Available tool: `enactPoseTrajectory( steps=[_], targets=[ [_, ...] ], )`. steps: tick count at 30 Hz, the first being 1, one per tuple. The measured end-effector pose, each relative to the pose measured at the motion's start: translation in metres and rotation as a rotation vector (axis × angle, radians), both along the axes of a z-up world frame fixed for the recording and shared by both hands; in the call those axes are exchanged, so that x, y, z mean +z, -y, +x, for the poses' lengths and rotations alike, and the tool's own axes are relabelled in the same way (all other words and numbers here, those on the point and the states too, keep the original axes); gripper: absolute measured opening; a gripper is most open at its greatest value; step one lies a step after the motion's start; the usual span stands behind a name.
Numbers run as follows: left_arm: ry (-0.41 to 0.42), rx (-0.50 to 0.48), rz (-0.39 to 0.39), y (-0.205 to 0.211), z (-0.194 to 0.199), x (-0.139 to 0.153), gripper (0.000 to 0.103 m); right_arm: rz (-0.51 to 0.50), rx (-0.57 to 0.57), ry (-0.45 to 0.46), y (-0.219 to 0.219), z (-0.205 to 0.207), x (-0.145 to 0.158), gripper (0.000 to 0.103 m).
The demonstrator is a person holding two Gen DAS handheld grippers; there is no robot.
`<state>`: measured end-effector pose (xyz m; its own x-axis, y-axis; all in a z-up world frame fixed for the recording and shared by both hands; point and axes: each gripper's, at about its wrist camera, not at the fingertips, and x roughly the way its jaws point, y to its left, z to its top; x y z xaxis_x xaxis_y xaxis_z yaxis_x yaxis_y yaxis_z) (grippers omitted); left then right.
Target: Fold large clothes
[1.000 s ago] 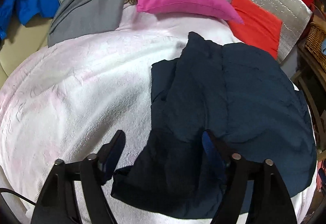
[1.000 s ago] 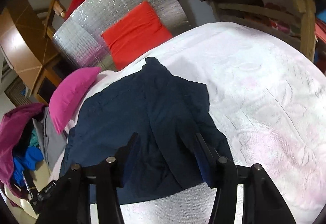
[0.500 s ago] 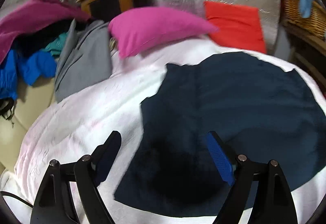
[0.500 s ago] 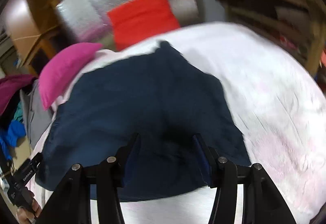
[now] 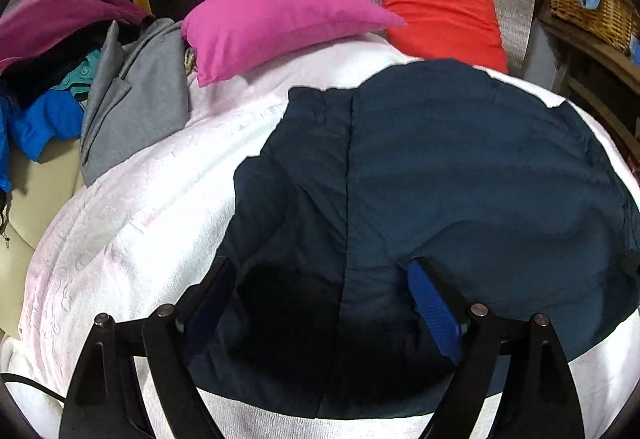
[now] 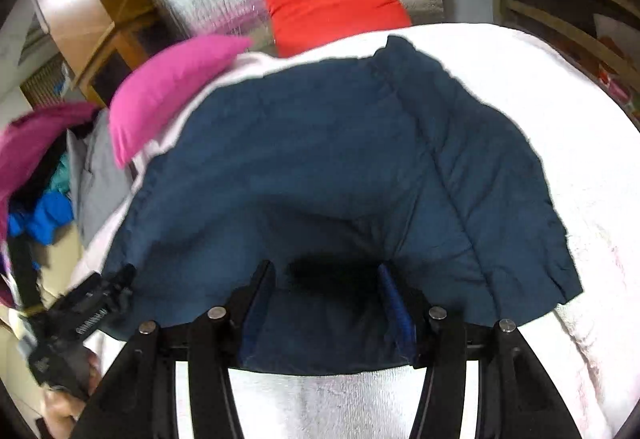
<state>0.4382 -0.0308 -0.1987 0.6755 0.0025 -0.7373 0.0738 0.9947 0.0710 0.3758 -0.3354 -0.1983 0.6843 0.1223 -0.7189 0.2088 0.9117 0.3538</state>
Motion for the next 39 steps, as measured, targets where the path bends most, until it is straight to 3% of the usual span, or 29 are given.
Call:
enactPoseTrajectory(
  steps=[5, 9, 15, 20, 22, 26, 30, 39],
  targets=[
    [0.066, 0.002, -0.021, 0.000, -0.006, 0.011, 0.088, -0.077, -0.049, 0.049, 0.006, -0.013, 0.010, 0.060],
    [0.079, -0.008, -0.023, 0.002, -0.009, 0.013, 0.088, -0.072, -0.046, -0.085, 0.008, 0.003, -0.016, 0.067],
    [0.088, -0.009, -0.020, 0.002, -0.010, 0.014, 0.088, -0.073, -0.043, -0.048, 0.011, 0.004, -0.003, 0.070],
    [0.079, -0.003, -0.028, 0.004, -0.008, 0.013, 0.088, -0.067, -0.118, 0.030, 0.033, 0.005, 0.021, 0.070],
    [0.078, -0.006, -0.029, 0.006, -0.007, 0.013, 0.088, -0.071, -0.148, 0.017, 0.042, 0.008, 0.019, 0.070],
    [0.062, -0.016, -0.030, 0.010, -0.006, 0.010, 0.088, -0.019, -0.156, -0.093, 0.055, 0.023, -0.014, 0.071],
    [0.031, -0.015, -0.034, 0.011, -0.002, 0.003, 0.088, -0.048, -0.139, -0.080, 0.047, 0.018, -0.012, 0.074],
    [0.045, 0.039, -0.053, -0.002, -0.002, 0.008, 0.088, 0.017, -0.190, 0.002, 0.062, 0.002, 0.002, 0.074]
  ],
)
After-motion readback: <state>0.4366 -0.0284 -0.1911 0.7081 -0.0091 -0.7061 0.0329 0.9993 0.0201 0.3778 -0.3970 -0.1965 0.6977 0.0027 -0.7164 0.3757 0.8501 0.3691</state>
